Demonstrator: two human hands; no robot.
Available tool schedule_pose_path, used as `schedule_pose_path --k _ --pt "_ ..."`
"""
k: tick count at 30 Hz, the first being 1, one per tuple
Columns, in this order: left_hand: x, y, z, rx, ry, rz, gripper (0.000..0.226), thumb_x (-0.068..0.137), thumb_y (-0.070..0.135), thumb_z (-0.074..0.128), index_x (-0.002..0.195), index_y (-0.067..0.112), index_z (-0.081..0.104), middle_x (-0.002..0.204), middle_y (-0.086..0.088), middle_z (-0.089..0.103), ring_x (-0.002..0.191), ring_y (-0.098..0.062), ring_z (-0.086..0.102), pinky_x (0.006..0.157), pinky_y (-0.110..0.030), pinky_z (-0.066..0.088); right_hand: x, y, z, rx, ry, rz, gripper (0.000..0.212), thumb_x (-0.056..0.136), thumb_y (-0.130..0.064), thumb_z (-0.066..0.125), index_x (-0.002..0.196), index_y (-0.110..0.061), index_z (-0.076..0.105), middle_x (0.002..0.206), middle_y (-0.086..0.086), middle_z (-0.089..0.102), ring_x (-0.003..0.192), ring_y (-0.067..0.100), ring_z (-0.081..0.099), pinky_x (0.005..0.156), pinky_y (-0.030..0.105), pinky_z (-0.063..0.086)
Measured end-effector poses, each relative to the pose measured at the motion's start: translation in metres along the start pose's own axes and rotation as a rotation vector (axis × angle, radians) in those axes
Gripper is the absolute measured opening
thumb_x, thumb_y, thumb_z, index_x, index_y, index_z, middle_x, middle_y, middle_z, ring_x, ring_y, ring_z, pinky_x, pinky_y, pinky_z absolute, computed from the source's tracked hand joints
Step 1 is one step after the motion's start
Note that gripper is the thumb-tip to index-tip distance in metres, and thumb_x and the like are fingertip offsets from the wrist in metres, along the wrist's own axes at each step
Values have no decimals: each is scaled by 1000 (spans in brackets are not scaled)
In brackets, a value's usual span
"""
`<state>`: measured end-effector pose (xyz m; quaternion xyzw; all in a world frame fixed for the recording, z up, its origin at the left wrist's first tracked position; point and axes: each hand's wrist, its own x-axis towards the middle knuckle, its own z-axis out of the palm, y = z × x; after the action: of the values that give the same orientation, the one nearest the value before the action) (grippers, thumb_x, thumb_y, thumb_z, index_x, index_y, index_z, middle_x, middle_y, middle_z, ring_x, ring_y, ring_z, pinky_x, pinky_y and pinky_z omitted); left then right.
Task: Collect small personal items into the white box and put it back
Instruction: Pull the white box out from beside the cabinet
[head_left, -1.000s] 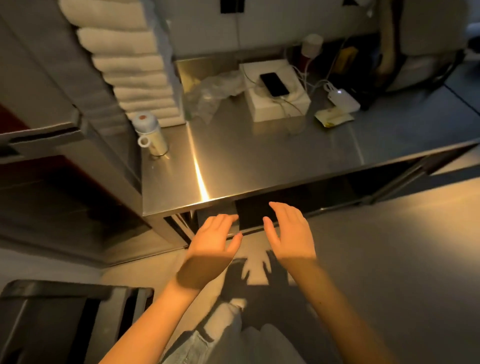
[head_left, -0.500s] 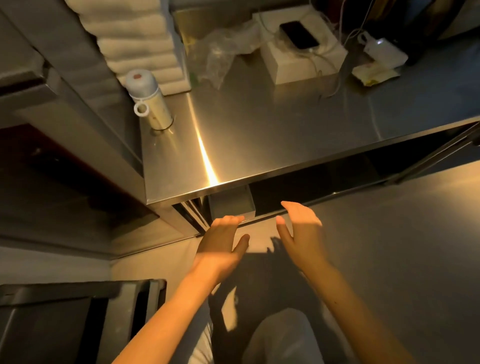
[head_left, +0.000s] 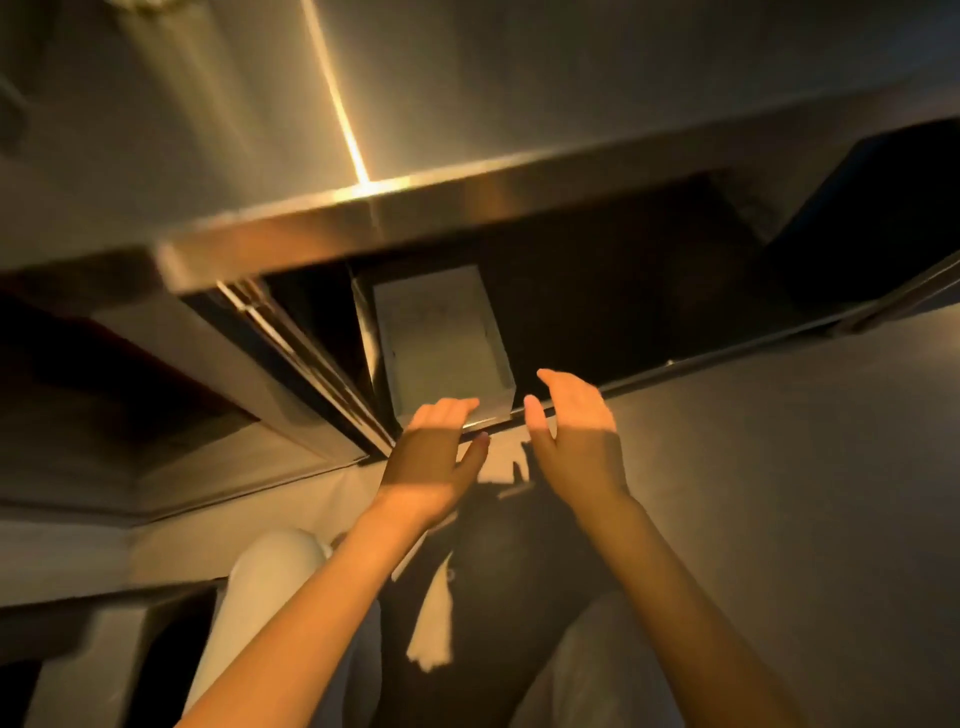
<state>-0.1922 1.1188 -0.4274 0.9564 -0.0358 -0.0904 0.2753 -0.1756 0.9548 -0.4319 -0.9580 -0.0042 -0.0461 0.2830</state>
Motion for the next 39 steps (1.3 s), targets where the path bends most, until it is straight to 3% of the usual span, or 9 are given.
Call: schedule_pose_path --k 4,7,10,12,16,23,28,32,39 --pt "17 -36 54 -19 101 31 41 95 35 47 132 19 48 129 1 53 120 -15 46 96 -22 32 12 33 58 30 -73 22 42 96 -39 45 133 -20 49 133 -1 54 124 15 47 95 19 30" --pt "31 -60 92 -60 170 -25 41 94 37 47 132 21 48 130 3 53 121 -12 46 96 -20 30 19 55 98 16 -82 -69 42 97 -40 42 134 -20 47 132 -1 54 122 15 47 98 26 38" --pt "45 -78 125 -137 208 -47 42 94 39 46 133 22 47 130 5 52 121 -10 44 102 -24 36 27 73 134 -44 -81 -187 43 97 -39 42 133 -17 48 131 1 55 122 18 48 99 33 41" --pt "53 -89 145 -177 217 -28 42 95 39 45 134 22 45 131 5 51 122 -10 43 103 -30 39 33 84 152 -82 -71 -236 43 97 -38 43 133 -15 49 132 2 55 123 18 48 100 32 39" --pt "62 -111 174 -206 281 12 41 96 38 44 134 23 45 130 5 51 121 -10 42 101 -29 38 41 100 181 -125 -36 -349 43 97 -40 42 131 -15 51 129 1 56 121 17 50 98 31 41" --pt "69 -137 182 -217 371 -2 40 95 43 41 134 31 41 133 13 46 126 -3 36 104 -25 33 45 111 203 -165 23 -496 44 96 -40 40 129 -14 53 126 2 58 118 16 50 97 26 38" --pt "68 -147 172 -211 370 37 41 95 42 42 134 31 41 134 13 46 126 -1 36 103 -20 30 48 102 204 -181 43 -553 43 96 -39 40 127 -12 54 122 3 60 115 17 52 94 31 43" --pt "75 -155 161 -139 438 79 40 95 41 43 133 30 43 131 12 48 124 -2 37 103 -22 32 62 94 199 -237 37 -579 41 95 -40 42 124 -13 55 116 2 61 110 18 55 91 31 45" --pt "94 -176 163 47 425 17 44 94 48 42 133 28 46 129 5 56 122 -15 48 106 -35 31 77 92 203 -269 -125 -586 45 96 -48 39 133 -24 49 129 -4 58 121 14 50 103 32 35"
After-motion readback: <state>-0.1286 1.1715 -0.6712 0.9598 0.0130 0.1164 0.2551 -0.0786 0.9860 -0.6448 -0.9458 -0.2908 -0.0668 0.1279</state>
